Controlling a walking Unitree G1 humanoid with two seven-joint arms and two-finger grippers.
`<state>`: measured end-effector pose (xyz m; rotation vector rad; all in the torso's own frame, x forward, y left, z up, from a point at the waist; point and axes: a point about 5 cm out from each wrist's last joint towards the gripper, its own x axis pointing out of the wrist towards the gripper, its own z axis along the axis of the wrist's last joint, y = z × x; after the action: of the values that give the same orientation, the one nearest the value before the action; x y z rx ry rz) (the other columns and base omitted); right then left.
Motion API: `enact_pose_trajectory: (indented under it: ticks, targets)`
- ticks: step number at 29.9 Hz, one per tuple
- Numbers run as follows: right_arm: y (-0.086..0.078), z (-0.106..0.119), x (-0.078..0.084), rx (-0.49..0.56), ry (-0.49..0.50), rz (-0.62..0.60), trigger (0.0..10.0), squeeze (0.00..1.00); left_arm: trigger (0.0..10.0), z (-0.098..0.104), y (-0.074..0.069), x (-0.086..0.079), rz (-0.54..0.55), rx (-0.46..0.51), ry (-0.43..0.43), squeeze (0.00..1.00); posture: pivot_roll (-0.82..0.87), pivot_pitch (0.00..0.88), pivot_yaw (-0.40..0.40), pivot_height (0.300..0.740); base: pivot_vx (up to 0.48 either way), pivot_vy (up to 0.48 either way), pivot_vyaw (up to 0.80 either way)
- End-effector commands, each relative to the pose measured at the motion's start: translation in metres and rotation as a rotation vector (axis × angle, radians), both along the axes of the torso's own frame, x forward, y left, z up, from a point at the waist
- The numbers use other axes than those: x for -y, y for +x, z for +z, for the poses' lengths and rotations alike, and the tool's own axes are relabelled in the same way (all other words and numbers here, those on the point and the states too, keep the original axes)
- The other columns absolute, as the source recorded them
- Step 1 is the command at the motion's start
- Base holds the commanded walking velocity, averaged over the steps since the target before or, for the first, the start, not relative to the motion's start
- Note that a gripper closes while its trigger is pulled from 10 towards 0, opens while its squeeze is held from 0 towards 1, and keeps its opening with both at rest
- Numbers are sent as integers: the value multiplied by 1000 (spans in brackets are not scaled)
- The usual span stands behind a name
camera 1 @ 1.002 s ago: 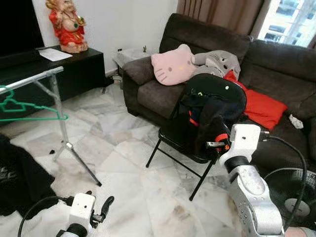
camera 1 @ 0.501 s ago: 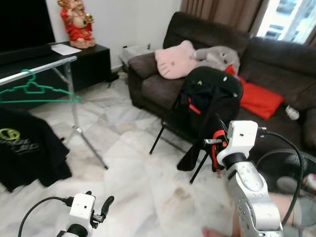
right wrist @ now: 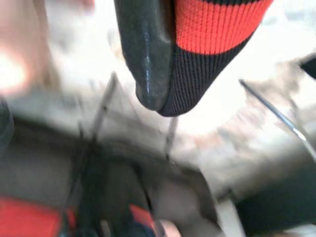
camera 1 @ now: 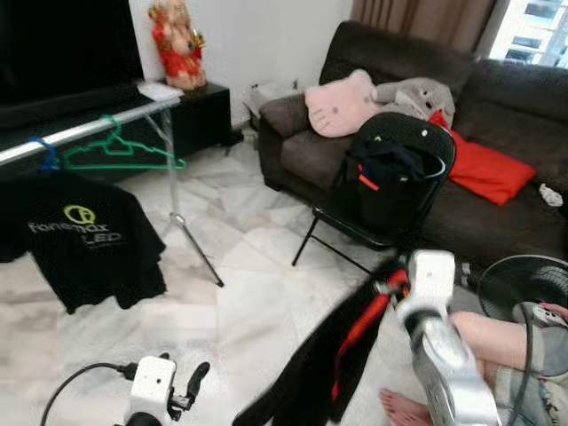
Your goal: Hang hanger
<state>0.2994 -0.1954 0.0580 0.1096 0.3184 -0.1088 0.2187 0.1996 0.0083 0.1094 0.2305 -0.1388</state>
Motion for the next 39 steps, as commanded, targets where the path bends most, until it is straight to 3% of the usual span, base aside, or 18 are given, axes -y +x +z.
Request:
enact_pose_trajectory:
  ticks: [1, 3, 8, 12, 16, 39]
  targets:
    - [5, 4, 4, 35, 17, -27, 10000, 0, 10000, 2, 2, 1, -1, 5, -1, 0, 36, 11, -72, 740, 0, 0, 0]
    - [0, -15, 4, -34, 38, -28, 10000, 0, 10000, 2, 2, 0, 0, 6, -1, 0, 38, 8, -67, 740, 0, 0, 0]
    - [-4, -36, 1, -102, 31, -8, 10000, 0, 10000, 3, 2, 0, -2, 12, -1, 0, 42, 4, -65, 740, 0, 0, 0]
    - [-9, -51, 6, -148, -37, -36, 10000, 0, 10000, 5, 2, 1, -3, 16, 3, 0, 75, 0, -65, 740, 0, 0, 283]
    - [-10, -51, 9, -134, -47, -84, 10000, 0, 10000, 5, 1, -1, 2, 16, 2, 0, 70, 0, -58, 740, 0, 0, 772]
    - [-11, -55, 7, -99, -89, -43, 10000, 0, 10000, 5, 6, 12, -5, 19, -38, 0, 60, 0, -73, 740, 0, 0, 800]
